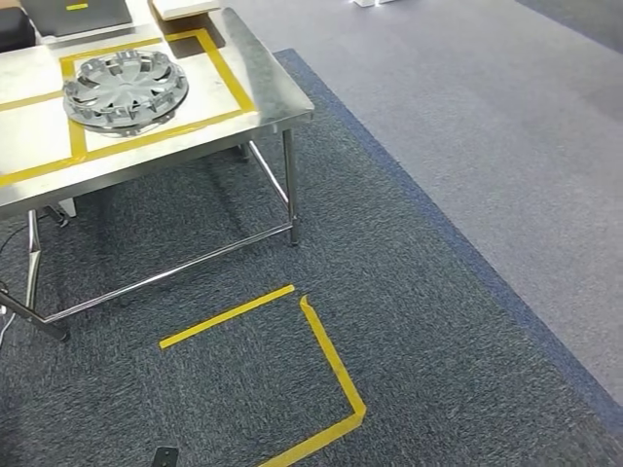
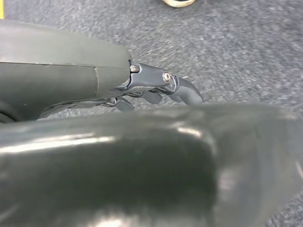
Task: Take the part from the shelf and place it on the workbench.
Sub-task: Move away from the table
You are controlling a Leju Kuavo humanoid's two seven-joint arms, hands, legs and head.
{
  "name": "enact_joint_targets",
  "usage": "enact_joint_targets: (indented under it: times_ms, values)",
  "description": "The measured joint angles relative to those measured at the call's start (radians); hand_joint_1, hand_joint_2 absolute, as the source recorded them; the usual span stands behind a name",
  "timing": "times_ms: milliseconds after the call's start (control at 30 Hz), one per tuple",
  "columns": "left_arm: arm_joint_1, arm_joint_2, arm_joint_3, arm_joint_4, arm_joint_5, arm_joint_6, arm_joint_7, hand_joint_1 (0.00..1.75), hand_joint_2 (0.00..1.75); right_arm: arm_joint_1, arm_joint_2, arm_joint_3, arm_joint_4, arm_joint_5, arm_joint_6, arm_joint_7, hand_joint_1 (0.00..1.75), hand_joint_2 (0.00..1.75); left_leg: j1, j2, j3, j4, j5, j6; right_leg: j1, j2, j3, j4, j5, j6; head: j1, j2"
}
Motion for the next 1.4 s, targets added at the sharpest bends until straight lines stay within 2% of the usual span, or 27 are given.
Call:
enact_joint_targets:
  times_ms: [67, 133, 167, 233, 300, 367, 433, 467, 533, 567, 600, 667, 700, 767, 800, 833, 867, 900, 933, 967, 1033, 1100, 1167, 1200, 1267, 1333, 1400]
  values:
    - [0.0, 0.003, 0.0, 0.0, 0.0, 0.003, 0.0, 0.0, 0.0, -0.005, -0.001, -0.007, 0.0, -0.006, 0.006, -0.002, 0.0, 0.0, -0.005, 0.018, 0.001, 0.006, -0.003, -0.009, 0.004, -0.023, 0.032, -0.063, 0.012, -0.011, -0.003, 0.0]
    - [-0.002, 0.004, 0.001, 0.0, 0.001, 0.01, -0.001, 0.0, 0.0, -0.005, -0.001, -0.019, 0.0, -0.023, 0.021, 0.004, 0.0, 0.0, -0.005, 0.035, 0.002, 0.007, -0.005, -0.018, 0.005, 0.0, 0.028, -0.062, 0.017, -0.023, -0.004, 0.0]
    - [-0.003, 0.005, 0.002, 0.0, 0.001, 0.014, -0.002, 0.0, 0.0, -0.005, -0.001, -0.026, 0.0, -0.035, 0.029, 0.01, 0.0, 0.0, -0.003, 0.029, 0.002, 0.013, -0.013, -0.023, 0.004, 0.009, 0.027, -0.064, 0.02, -0.029, -0.005, 0.0]
    - [-0.002, 0.005, 0.004, 0.0, 0.001, 0.021, -0.001, 0.0, 0.0, -0.008, -0.001, -0.043, 0.0, -0.057, 0.043, 0.021, 0.0, 0.0, 0.002, -0.02, -0.02, 0.082, -0.064, -0.034, 0.0, 0.031, 0.029, -0.066, 0.028, -0.043, -0.008, 0.0]
    - [0.002, 0.005, 0.005, 0.0, -0.002, 0.027, 0.004, 0.0, 0.0, -0.012, -0.001, -0.056, 0.001, -0.073, 0.053, 0.027, 0.0, 0.0, 0.007, -0.073, -0.065, 0.201, -0.131, -0.039, 0.0, 0.052, 0.025, -0.066, 0.034, -0.051, -0.01, 0.0]
    - [0.006, 0.005, 0.005, 0.0, -0.012, 0.034, 0.013, 0.0, 0.0, -0.015, -0.001, -0.069, 0.001, -0.089, 0.061, 0.03, 0.0, 0.0, 0.007, -0.087, -0.106, 0.298, -0.165, -0.039, 0.002, 0.075, 0.023, -0.065, 0.036, -0.053, -0.01, 0.0]
    - [0.009, 0.005, 0.005, 0.0, -0.022, 0.041, 0.016, 0.0, 0.0, -0.016, -0.001, -0.086, 0.001, -0.111, 0.07, 0.037, 0.0, 0.0, 0.007, -0.092, -0.113, 0.305, -0.142, -0.035, 0.004, 0.104, 0.023, -0.062, 0.036, -0.054, -0.01, 0.0]
    - [0.009, 0.005, 0.005, 0.0, -0.026, 0.043, 0.014, 0.0, 0.0, -0.017, -0.001, -0.095, 0.001, -0.121, 0.073, 0.041, 0.0, 0.0, 0.007, -0.1, -0.094, 0.255, -0.104, -0.032, 0.004, 0.12, 0.023, -0.06, 0.036, -0.053, -0.01, 0.0]
    - [0.01, 0.005, 0.005, 0.0, -0.031, 0.046, 0.011, 0.0, 0.0, -0.02, -0.001, -0.111, 0.001, -0.135, 0.078, 0.045, 0.0, 0.0, 0.009, -0.15, -0.039, 0.112, -0.027, -0.022, 0.005, 0.15, 0.02, -0.055, 0.037, -0.05, -0.01, 0.0]
    - [0.01, 0.005, 0.005, 0.0, -0.033, 0.047, 0.01, 0.0, 0.0, -0.022, -0.001, -0.117, 0.001, -0.139, 0.081, 0.045, 0.0, 0.0, 0.01, -0.174, -0.019, 0.059, -0.008, -0.019, 0.005, 0.165, 0.016, -0.052, 0.037, -0.046, -0.01, 0.0]
    - [0.009, 0.005, 0.005, 0.0, -0.036, 0.047, 0.012, 0.0, 0.0, -0.024, 0.0, -0.121, 0.001, -0.141, 0.085, 0.042, 0.0, 0.0, 0.011, -0.189, -0.01, 0.031, -0.003, -0.018, 0.004, 0.178, 0.009, -0.05, 0.039, -0.039, -0.01, 0.0]
    - [0.007, 0.005, 0.005, 0.0, -0.042, 0.05, 0.017, 0.0, 0.0, -0.023, 0.0, -0.128, 0.002, -0.143, 0.096, 0.031, 0.0, 0.0, 0.011, -0.175, -0.008, 0.018, -0.004, -0.015, 0.0, 0.202, -0.006, -0.049, 0.044, -0.025, -0.009, 0.0]
    - [0.006, 0.006, 0.005, 0.0, -0.046, 0.051, 0.02, 0.0, 0.0, -0.022, 0.0, -0.131, 0.002, -0.144, 0.101, 0.024, 0.0, 0.0, 0.011, -0.161, -0.007, 0.014, -0.001, -0.011, 0.0, 0.193, -0.014, -0.045, 0.042, -0.019, -0.009, 0.0]
    - [0.004, 0.008, 0.005, 0.0, -0.051, 0.053, 0.024, 0.0, 0.0, -0.023, -0.001, -0.137, 0.002, -0.147, 0.107, 0.017, 0.0, 0.0, 0.014, -0.131, -0.006, 0.002, 0.007, -0.001, 0.002, 0.136, -0.046, 0.007, 0.001, -0.011, -0.004, 0.0]
    - [0.005, 0.009, 0.005, 0.0, -0.054, 0.054, 0.027, 0.0, 0.0, -0.026, -0.001, -0.139, 0.002, -0.149, 0.109, 0.014, 0.0, 0.0, 0.014, -0.114, -0.007, 0.001, 0.008, 0.002, 0.002, 0.101, -0.073, 0.065, -0.035, -0.008, -0.001, 0.0]
    - [0.006, 0.01, 0.005, 0.0, -0.057, 0.054, 0.031, 0.0, 0.0, -0.029, -0.001, -0.142, 0.002, -0.152, 0.112, 0.011, 0.0, 0.0, 0.013, -0.097, -0.009, 0.0, 0.008, 0.004, 0.001, 0.081, -0.105, 0.134, -0.074, -0.003, 0.002, 0.0]
    - [0.008, 0.01, 0.005, 0.0, -0.063, 0.054, 0.034, 0.0, 0.0, -0.03, -0.001, -0.144, 0.002, -0.157, 0.116, 0.007, 0.0, 0.0, 0.013, -0.079, -0.011, 0.001, 0.008, 0.004, -0.002, 0.072, -0.135, 0.199, -0.102, 0.002, 0.002, 0.0]
    - [0.008, 0.011, 0.004, 0.0, -0.071, 0.054, 0.036, 0.0, 0.0, -0.031, -0.001, -0.148, 0.002, -0.163, 0.118, 0.004, 0.0, 0.0, 0.013, -0.062, -0.012, 0.001, 0.008, 0.004, -0.004, 0.068, -0.15, 0.237, -0.113, 0.006, 0.002, 0.0]
    - [0.008, 0.011, 0.003, 0.0, -0.08, 0.054, 0.037, 0.0, 0.0, -0.029, -0.001, -0.152, 0.002, -0.169, 0.12, 0.003, 0.0, 0.0, 0.013, -0.047, -0.013, 0.002, 0.007, 0.003, -0.007, 0.064, -0.144, 0.236, -0.103, 0.01, 0.002, 0.0]
    - [0.006, 0.011, 0.002, 0.0, -0.089, 0.054, 0.035, 0.0, 0.0, -0.028, -0.001, -0.157, 0.002, -0.175, 0.12, 0.005, 0.0, 0.0, 0.014, -0.033, -0.012, 0.002, 0.006, 0.001, -0.01, 0.057, -0.118, 0.194, -0.077, 0.013, 0.002, 0.0]
    - [0.003, 0.012, -0.001, 0.0, -0.101, 0.054, 0.029, 0.0, 0.0, -0.028, -0.001, -0.166, 0.002, -0.182, 0.115, 0.017, 0.0, 0.0, 0.013, -0.009, -0.011, 0.009, 0.0, -0.008, -0.011, 0.017, -0.033, 0.049, -0.017, 0.015, 0.003, 0.0]
    - [0.0, 0.012, -0.001, 0.0, -0.104, 0.054, 0.021, 0.0, 0.0, -0.03, -0.001, -0.172, 0.002, -0.181, 0.109, 0.028, 0.0, 0.0, 0.01, 0.01, -0.008, 0.018, -0.006, -0.021, -0.009, -0.013, 0.017, -0.037, 0.008, 0.004, 0.001, 0.0]
    - [-0.005, 0.013, -0.001, 0.0, -0.105, 0.051, 0.018, 0.0, 0.0, -0.027, -0.001, -0.175, 0.002, -0.177, 0.107, 0.026, 0.0, 0.0, 0.009, 0.027, -0.005, 0.021, -0.008, -0.031, -0.006, 0.0, 0.015, -0.042, 0.01, -0.011, -0.001, 0.0]
    - [-0.008, 0.012, -0.001, 0.0, -0.107, 0.049, 0.018, 0.0, 0.0, -0.024, -0.001, -0.175, 0.002, -0.176, 0.107, 0.02, 0.0, 0.0, 0.012, 0.024, -0.003, 0.023, -0.012, -0.037, -0.006, 0.01, 0.013, -0.042, 0.011, -0.018, -0.001, 0.0]
    - [-0.013, 0.012, -0.001, 0.0, -0.112, 0.045, 0.02, 0.0, 0.0, -0.021, -0.001, -0.178, 0.0, -0.177, 0.109, 0.005, 0.0, 0.0, 0.017, -0.019, -0.016, 0.064, -0.048, -0.048, -0.009, 0.03, 0.013, -0.044, 0.016, -0.031, -0.003, 0.0]
    - [-0.012, 0.012, -0.002, 0.001, -0.117, 0.043, 0.032, 0.0, 0.0, -0.021, -0.002, -0.18, -0.002, -0.178, 0.113, -0.004, 0.0, 0.0, 0.019, -0.074, -0.065, 0.185, -0.118, -0.05, -0.008, 0.053, 0.013, -0.044, 0.021, -0.039, -0.006, 0.0]
    - [-0.008, 0.01, -0.003, 0.004, -0.123, 0.037, 0.05, 0.0, 0.0, -0.02, -0.003, -0.181, -0.006, -0.179, 0.116, -0.011, 0.0, 0.0, 0.018, -0.088, -0.117, 0.304, -0.161, -0.046, -0.004, 0.083, 0.011, -0.044, 0.023, -0.044, -0.007, 0.0]
